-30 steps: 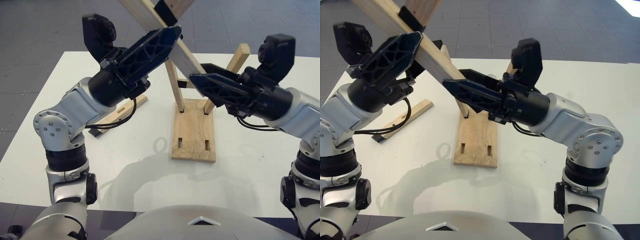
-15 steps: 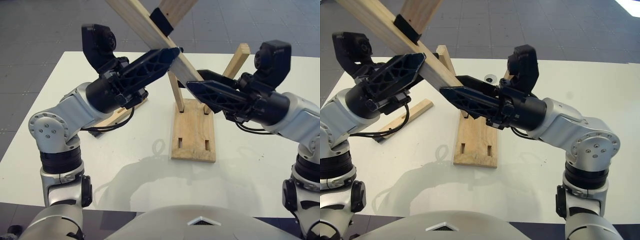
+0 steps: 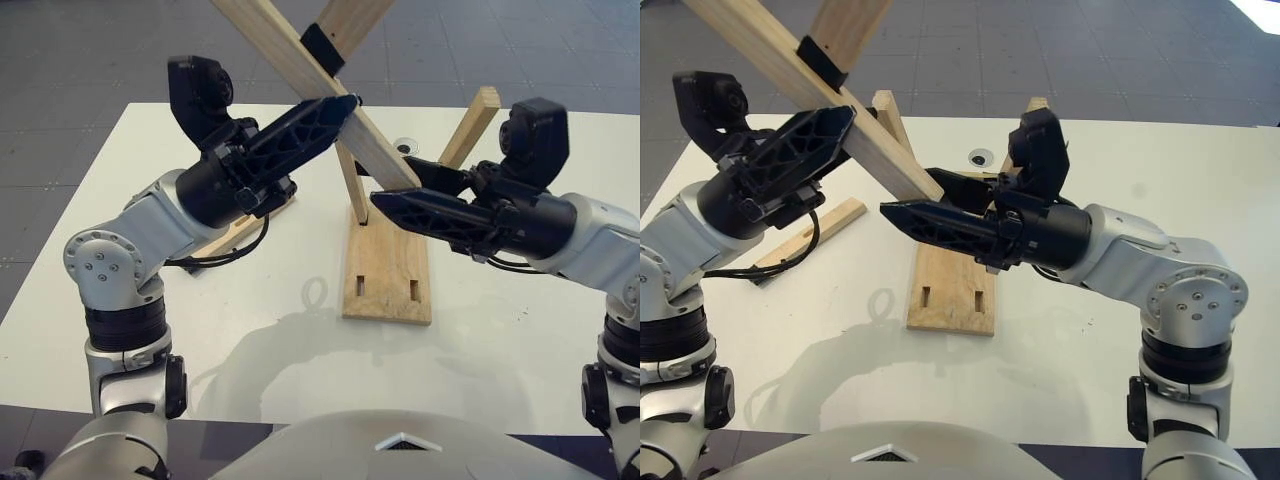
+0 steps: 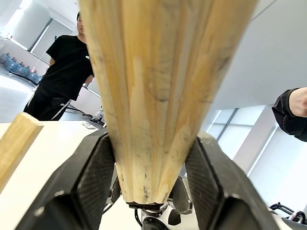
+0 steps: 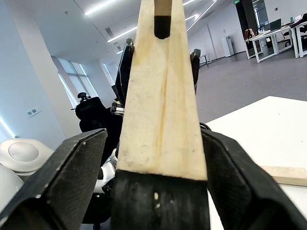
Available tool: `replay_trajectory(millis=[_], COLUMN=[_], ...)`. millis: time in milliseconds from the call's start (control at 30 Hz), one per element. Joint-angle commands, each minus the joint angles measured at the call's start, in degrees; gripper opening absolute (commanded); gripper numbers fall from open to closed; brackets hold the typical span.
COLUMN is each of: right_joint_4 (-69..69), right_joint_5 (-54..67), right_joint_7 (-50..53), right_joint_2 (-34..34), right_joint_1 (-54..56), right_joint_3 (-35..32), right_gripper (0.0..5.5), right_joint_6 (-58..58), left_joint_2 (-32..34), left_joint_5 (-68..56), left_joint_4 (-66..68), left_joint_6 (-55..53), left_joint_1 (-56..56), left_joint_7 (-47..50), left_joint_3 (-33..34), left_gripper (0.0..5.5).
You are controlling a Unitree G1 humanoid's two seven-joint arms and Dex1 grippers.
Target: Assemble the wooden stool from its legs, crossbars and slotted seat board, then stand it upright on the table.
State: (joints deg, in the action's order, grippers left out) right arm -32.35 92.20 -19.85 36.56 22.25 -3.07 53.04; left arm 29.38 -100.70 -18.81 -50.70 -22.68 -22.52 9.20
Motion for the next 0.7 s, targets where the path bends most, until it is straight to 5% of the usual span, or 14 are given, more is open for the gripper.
replay_trajectory(millis=[33,133,367,700], right_joint_4=[-0.53,1.11,5.80,8.61], right_joint_5=[-10.48,-22.15,-53.49,-70.88], right_joint_7=[-7.65,-12.80,-14.86,-19.65], right_joint_2=[7.70,11.64,15.19,13.32], right_joint_1=[-7.77,-11.91,-10.34,-10.11], right_joint_3=[0.74,2.88,17.10,25.07], right_gripper=[3.45,3.45,3.45,3.45], right_joint_6=[2.52,0.48,-7.19,-11.58], left_joint_2=[2.21,5.01,6.39,4.29], left_joint_5=[5.79,14.46,44.70,64.99], left_joint_4=[2.20,2.52,2.58,10.53], left_joint_6=[1.07,1.75,15.01,30.39], left_joint_1=[-0.59,0.89,7.95,10.70], left_joint_7=[-4.32,-12.51,-31.57,-42.57], left_joint_3=[2.48,1.67,-11.39,-19.77], left_gripper=[2.10,2.09,2.08,2.07])
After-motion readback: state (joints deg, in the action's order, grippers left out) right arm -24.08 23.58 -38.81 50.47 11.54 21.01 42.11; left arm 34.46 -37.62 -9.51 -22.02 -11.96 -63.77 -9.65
